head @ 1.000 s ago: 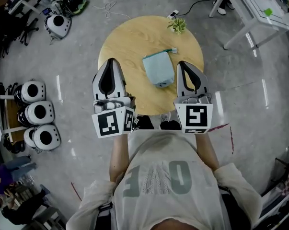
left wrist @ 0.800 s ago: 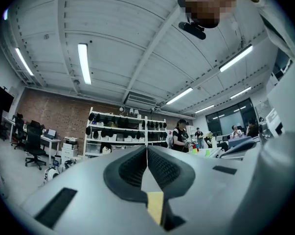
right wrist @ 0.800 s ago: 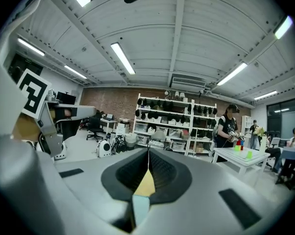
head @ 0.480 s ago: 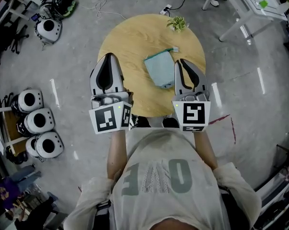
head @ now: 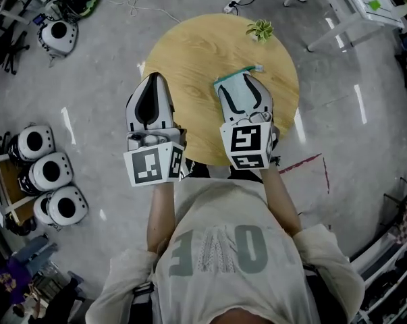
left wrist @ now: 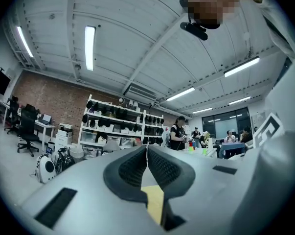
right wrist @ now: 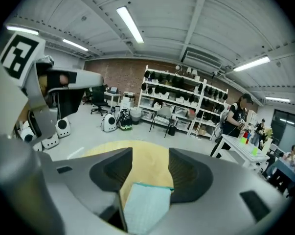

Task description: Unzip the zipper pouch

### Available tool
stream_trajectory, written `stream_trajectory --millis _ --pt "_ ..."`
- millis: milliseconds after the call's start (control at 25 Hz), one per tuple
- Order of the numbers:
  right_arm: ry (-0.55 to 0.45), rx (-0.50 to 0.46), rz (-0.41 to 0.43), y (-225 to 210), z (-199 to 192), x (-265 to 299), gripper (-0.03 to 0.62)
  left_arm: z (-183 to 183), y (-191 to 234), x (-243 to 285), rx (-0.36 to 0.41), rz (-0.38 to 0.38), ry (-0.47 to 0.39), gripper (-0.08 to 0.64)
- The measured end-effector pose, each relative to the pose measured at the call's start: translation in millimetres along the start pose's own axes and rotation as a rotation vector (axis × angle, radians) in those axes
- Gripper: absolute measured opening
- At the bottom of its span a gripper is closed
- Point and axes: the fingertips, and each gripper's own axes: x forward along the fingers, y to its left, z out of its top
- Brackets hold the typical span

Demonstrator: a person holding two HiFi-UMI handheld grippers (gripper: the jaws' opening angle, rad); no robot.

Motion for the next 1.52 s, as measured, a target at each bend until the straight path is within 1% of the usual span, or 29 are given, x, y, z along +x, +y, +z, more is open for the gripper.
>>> stream_trajectory --millis 80,280,440,560,720,840,1120,1280,1400,1520 --pt "0.068 -0.022 0.005 12.4 -14.1 24.2 0.222 -9.8 15.2 4.3 -0.013 -0.002 0.019 0.031" --pt "0.273 -0.073 -0.004 34.9 -67.6 83.4 0.222 -42.3 47.6 12.7 -0.046 -0.006 0.079 0.031" --pt "0.417 -0.114 -0.011 49.3 -107.2 113.5 0.221 -64.6 71.5 12.3 -0.092 0.003 0.12 0.031" --pt "0.494 -0.127 -0.019 52.3 -127.9 127.8 0.199 -78.5 84.1 11.6 -0.116 0.007 0.14 0.031" --pt "0.576 -0.127 -0.028 50.9 -150.3 139.8 0.192 -95.6 93.7 8.6 -0.151 0.01 0.162 0.031" --pt "0.619 -0.14 -0.035 51.5 -161.1 143.4 0.155 -103.0 102.0 5.1 -0.171 0.018 0.172 0.031" --pt "0.67 -0.116 -0.03 52.6 -170.0 147.5 0.11 -99.0 116.0 4.9 -0.169 0.042 0.155 0.031" --pt "0.668 -0.123 -0.03 53.8 -170.0 147.1 0.07 -94.7 118.1 4.9 -0.167 0.051 0.142 0.031" --pt "0.663 -0.124 -0.034 49.2 -167.0 147.9 0.055 -91.7 113.9 6.6 -0.163 0.046 0.132 0.031" --pt "0.648 -0.13 -0.058 35.9 -160.0 148.9 0.047 -88.0 104.8 8.2 -0.155 0.037 0.12 0.031"
